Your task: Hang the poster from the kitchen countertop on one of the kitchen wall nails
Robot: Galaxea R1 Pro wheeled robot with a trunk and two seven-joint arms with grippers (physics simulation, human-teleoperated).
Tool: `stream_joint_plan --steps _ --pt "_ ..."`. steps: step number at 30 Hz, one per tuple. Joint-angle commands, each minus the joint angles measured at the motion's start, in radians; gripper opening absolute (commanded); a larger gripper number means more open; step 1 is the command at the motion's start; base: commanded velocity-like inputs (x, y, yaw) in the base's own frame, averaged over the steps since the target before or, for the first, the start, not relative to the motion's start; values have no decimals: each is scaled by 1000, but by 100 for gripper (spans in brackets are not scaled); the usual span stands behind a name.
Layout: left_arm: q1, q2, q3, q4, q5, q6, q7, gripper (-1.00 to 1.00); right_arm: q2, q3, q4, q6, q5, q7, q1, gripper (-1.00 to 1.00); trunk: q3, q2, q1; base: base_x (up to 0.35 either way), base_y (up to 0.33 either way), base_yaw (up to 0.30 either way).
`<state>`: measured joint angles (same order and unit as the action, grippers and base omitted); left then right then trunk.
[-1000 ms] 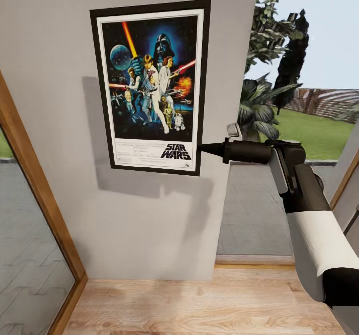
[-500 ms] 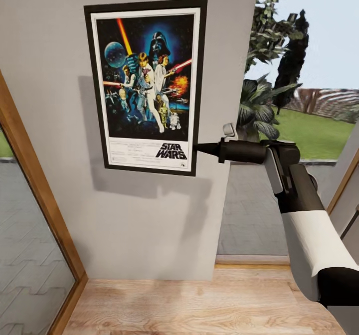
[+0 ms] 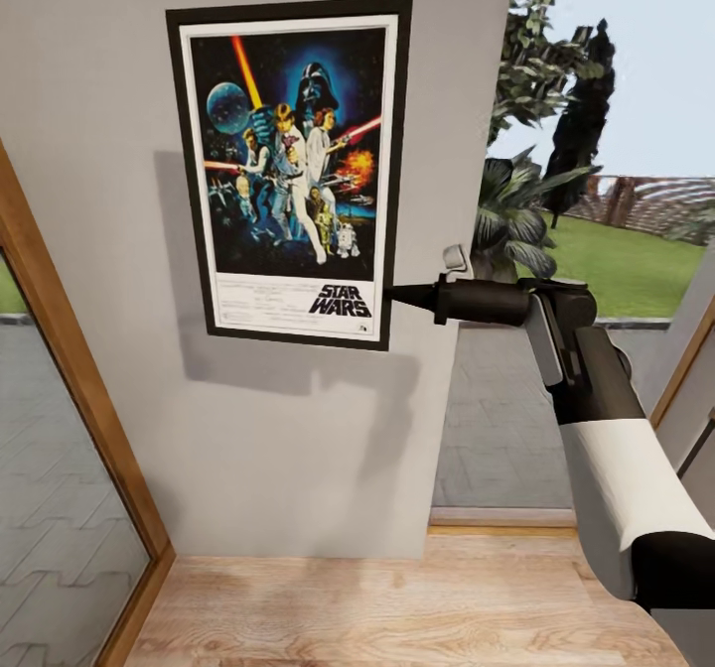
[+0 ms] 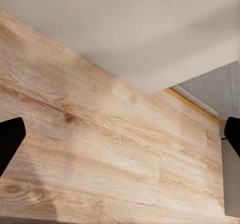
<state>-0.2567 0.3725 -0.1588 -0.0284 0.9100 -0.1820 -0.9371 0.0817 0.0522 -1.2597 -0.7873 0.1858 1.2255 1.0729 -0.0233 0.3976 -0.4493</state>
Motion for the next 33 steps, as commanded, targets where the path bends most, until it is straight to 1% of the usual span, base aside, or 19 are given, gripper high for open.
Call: stream_joint_plan --steps 1,5,10,13,27,33 --pt "-1 0 -8 1 6 -7 -2 100 0 1 1 -9 7 0 2 -100 -2 2 -1 0 0 0" --pt "-1 0 -8 1 6 -6 -2 100 -2 1 2 -11 6 0 8 -100 -2 2 -1 0 0 0" --pt "-1 0 -8 1 6 -7 -2 100 -5 1 3 -14 6 -1 36 -100 -2 2 -1 0 0 0" --pt "-1 0 -8 1 6 -7 -2 100 -5 1 4 -14 6 -1 42 -100 -2 2 -1 0 0 0" --pt "-1 2 -8 1 6 -6 -2 100 -5 1 3 -14 7 -1 45 -100 -2 2 -1 0 0 0" --pt "-1 11 -8 1 6 -5 -2 100 -5 1 2 -12 7 -1 45 -100 -2 2 -1 0 0 0"
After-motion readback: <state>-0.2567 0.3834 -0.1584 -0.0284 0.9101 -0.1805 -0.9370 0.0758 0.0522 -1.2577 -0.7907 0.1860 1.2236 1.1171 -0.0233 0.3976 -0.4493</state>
